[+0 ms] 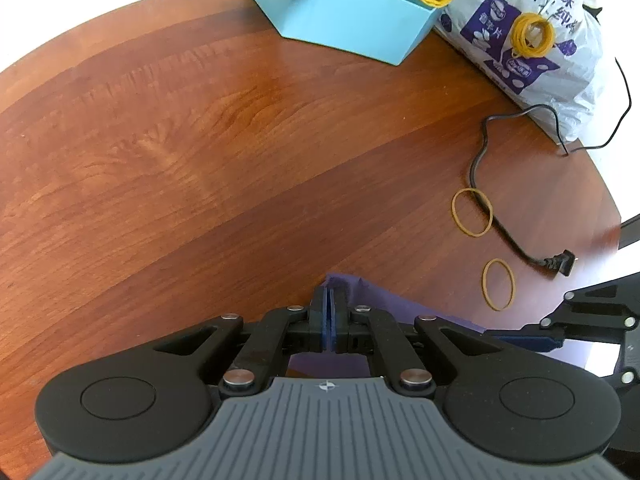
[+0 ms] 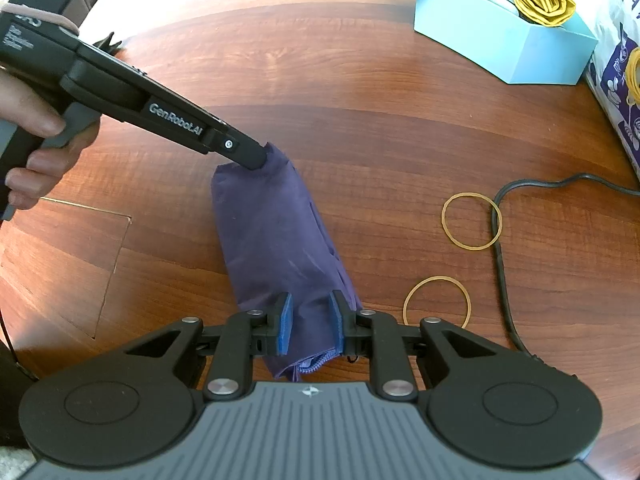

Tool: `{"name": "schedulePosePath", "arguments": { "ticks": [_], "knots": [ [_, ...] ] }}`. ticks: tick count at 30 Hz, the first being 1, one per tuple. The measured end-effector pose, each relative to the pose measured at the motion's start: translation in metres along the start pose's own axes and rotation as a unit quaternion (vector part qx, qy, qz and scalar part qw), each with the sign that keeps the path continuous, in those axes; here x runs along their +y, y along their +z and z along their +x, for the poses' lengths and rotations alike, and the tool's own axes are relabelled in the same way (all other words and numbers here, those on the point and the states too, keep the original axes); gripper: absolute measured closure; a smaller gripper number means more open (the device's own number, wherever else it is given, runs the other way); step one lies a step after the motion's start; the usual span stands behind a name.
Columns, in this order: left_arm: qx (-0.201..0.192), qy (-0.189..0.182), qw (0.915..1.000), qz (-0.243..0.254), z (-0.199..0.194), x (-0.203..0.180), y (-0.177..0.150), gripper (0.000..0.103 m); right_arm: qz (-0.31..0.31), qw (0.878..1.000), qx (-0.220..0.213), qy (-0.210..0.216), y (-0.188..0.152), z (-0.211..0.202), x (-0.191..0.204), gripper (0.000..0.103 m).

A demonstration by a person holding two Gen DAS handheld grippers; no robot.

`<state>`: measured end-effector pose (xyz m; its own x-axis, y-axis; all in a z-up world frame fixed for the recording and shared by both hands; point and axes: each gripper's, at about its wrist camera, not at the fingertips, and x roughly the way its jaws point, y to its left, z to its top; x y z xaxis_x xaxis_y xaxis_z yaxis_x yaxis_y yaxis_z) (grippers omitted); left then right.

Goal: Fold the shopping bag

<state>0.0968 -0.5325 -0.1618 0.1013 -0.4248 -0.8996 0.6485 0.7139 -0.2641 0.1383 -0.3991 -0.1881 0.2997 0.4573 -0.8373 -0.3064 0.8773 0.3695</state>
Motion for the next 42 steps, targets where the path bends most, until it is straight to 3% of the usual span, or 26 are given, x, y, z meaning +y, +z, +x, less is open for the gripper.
{"name": "schedulePosePath", "arguments": {
  "ticks": [5,10,16,20,27,34,42],
  "knots": [
    [-0.001,-0.011,0.9997,-0.021,0.002,0.006,0.001,0.099,0.001,1.000,-0.001,0.002,0.001,0.000,0.000,0.078],
    [-0.032,-0.031,0.9985,-0.033,-0.016,0.002,0.005,0.099,-0.001,1.000,-0.001,0.000,0.001,-0.001,0.002,0.078],
    [-0.014,-0.010,0.9996,-0.023,0.003,-0.005,0.008,0.101,-0.001,1.000,-0.002,0.001,0.001,0.000,0.000,0.078],
    [-0.004,-0.017,0.9992,-0.035,0.013,0.001,0.009,0.100,0.003,1.000,-0.003,0.003,0.002,0.000,0.000,0.078],
    [-0.007,-0.064,0.9928,-0.101,0.000,0.023,0.010,0.101,-0.001,1.000,-0.002,0.003,0.004,0.002,0.002,0.077],
    [-0.001,-0.036,0.9987,-0.035,-0.024,0.012,-0.002,0.100,0.002,1.000,-0.004,0.003,0.004,0.002,0.001,0.077],
    [0.025,-0.021,0.9992,-0.022,-0.011,0.014,-0.005,0.101,0.003,1.000,-0.004,0.006,0.005,0.003,0.000,0.077]
  ]
}}
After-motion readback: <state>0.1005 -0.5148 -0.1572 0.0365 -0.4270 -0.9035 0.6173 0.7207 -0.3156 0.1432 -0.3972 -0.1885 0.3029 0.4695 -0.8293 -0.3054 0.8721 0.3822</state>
